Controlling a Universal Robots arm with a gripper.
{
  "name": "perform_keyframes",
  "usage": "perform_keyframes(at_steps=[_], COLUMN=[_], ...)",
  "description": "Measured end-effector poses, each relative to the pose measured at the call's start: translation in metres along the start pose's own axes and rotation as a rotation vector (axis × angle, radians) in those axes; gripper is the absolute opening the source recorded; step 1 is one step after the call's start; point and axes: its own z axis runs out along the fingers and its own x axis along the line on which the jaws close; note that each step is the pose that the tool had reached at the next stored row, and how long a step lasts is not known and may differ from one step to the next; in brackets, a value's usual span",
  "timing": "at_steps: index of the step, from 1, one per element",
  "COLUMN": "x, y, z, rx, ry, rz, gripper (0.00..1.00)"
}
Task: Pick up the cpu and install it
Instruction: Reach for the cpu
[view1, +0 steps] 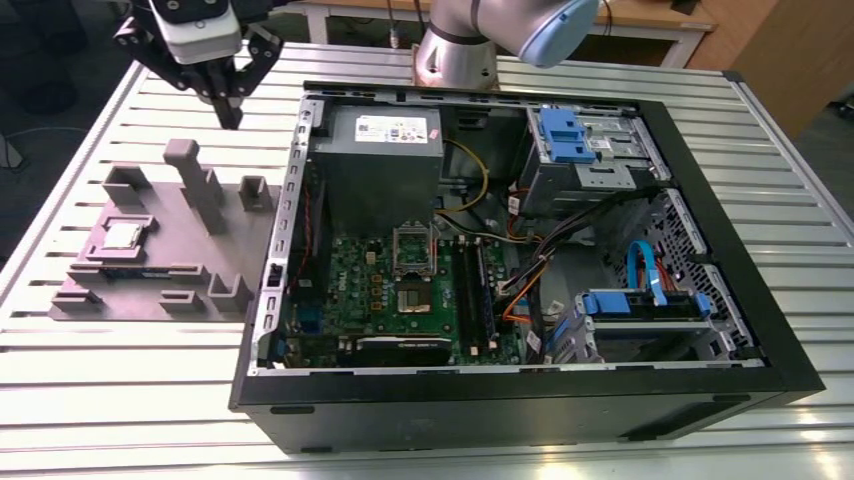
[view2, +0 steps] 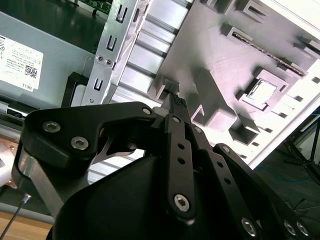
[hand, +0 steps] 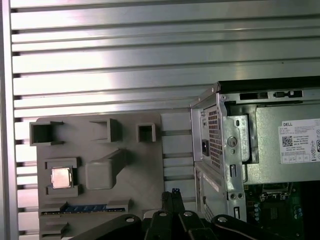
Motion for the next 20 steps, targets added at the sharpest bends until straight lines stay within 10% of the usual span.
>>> perform_keyframes(at_steps=[20], x=[0.0137], y=[-0.0012], z=[0.0025], rx=[0.0004], ry=[0.0044], rz=[0.0], gripper=[0.1])
